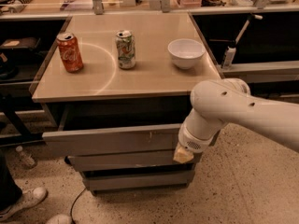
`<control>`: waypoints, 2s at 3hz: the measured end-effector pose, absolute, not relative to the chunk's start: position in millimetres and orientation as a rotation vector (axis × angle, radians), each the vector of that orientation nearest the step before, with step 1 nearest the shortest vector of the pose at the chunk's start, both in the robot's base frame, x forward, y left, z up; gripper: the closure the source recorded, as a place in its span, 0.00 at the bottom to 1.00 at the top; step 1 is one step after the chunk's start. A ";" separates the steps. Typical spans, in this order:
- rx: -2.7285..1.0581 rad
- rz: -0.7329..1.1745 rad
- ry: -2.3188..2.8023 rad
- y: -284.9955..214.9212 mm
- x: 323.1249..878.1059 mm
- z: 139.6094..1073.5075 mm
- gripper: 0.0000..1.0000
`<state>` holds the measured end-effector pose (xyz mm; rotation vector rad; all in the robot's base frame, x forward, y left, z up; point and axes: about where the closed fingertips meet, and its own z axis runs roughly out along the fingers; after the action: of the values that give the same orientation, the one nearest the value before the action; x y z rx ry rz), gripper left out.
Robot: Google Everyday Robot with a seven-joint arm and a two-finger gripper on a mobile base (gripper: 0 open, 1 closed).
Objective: Close top drawer
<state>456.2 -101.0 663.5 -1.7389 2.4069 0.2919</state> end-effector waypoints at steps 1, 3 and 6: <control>-1.746 0.261 2.398 -93.3 479.6 661.6 1.00; -1.772 0.185 2.373 -79.9 522.1 662.5 1.00; -1.773 0.184 2.371 -79.3 522.6 662.8 0.34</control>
Offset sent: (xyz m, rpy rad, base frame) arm 0.0765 0.0241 -0.0030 -0.0513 -0.0669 0.0184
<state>522.6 -79.3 662.8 -1.7730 2.3712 0.1836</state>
